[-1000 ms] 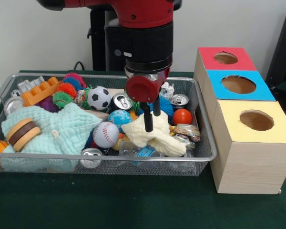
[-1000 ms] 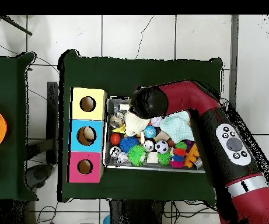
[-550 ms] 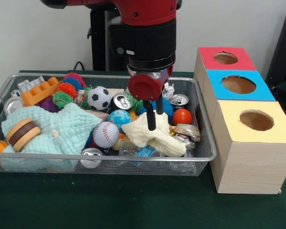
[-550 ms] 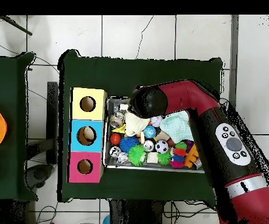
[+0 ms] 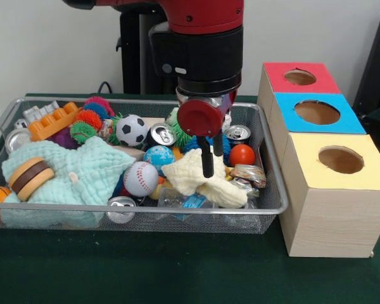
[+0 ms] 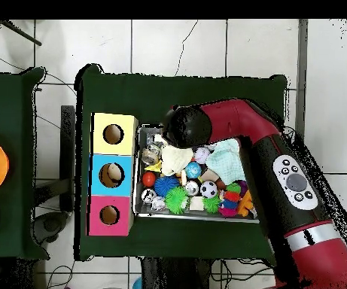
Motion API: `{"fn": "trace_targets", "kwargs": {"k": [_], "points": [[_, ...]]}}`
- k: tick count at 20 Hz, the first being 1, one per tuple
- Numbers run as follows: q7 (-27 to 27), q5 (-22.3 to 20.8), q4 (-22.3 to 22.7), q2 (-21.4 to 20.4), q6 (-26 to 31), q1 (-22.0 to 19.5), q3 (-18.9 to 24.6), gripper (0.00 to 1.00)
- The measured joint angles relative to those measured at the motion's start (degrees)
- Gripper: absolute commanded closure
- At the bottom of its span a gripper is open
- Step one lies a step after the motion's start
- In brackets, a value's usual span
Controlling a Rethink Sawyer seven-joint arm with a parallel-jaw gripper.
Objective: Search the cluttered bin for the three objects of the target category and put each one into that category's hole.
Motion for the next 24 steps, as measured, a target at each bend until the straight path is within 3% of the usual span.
{"fn": "trace_targets", "kwargs": {"k": [14,24], "points": [[0.0,1.29,-6.82,2.56,0.02,3.15,-1.56,0.0],[0.0,1.27,-19.11,10.0,3.25,6.59,-2.54,0.0]]}}
